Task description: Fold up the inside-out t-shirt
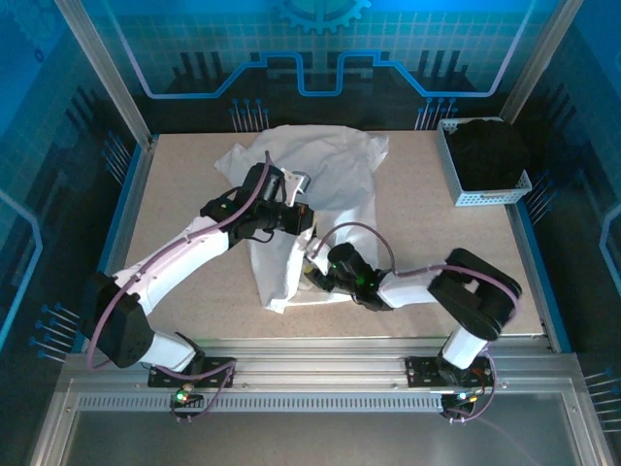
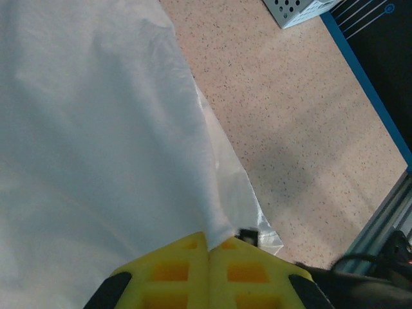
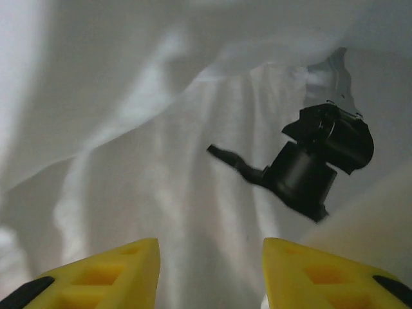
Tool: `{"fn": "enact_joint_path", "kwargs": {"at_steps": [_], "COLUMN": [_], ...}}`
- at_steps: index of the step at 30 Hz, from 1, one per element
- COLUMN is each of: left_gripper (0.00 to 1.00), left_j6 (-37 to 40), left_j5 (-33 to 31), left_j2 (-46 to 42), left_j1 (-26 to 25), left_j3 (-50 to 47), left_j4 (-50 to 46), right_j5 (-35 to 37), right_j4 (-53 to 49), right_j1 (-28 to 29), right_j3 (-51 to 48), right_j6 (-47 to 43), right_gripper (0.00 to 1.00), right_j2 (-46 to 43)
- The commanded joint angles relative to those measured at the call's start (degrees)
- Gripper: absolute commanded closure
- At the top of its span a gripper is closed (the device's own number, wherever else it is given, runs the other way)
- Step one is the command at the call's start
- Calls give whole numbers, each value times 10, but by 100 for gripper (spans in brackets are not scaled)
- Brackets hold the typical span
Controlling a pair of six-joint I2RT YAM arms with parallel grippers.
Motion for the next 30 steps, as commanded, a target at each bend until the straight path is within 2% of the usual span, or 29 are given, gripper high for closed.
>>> {"fn": "enact_joint_path", "kwargs": {"at_steps": [1, 5, 7, 9, 14, 18, 23, 30], "left_gripper": [100, 100, 100, 100, 100, 100, 100, 100], "left_j6": [-27, -51, -68, -79, -94, -92, -106, -106], "left_j5": [33, 66, 82, 108, 161, 168, 169, 182], "left_j2": [-31, -43, -51, -60, -81, -81, -64, -56], "left_j1": [5, 4, 4, 4, -11, -36, -52, -61], "left_j3": [22, 26, 29, 31, 31, 32, 79, 150], "left_j4": [-21, -20, -18, -11, 11, 42, 67, 57], "right_j5": [6, 21, 52, 81, 89, 123, 141, 150], "right_j4": [82, 114, 116, 111, 95, 27, -50, -194], "right_j1": [-7, -10, -14, -17, -44, -53, -60, -77], "right_j3": [42, 66, 77, 88, 104, 140, 204, 299], "right_j6": [-7, 14, 31, 47, 93, 92, 94, 111], "right_gripper": [56, 59, 61, 61, 61, 61, 60, 57], "right_j2": [58, 103, 113, 118, 110, 103, 135, 162]}}
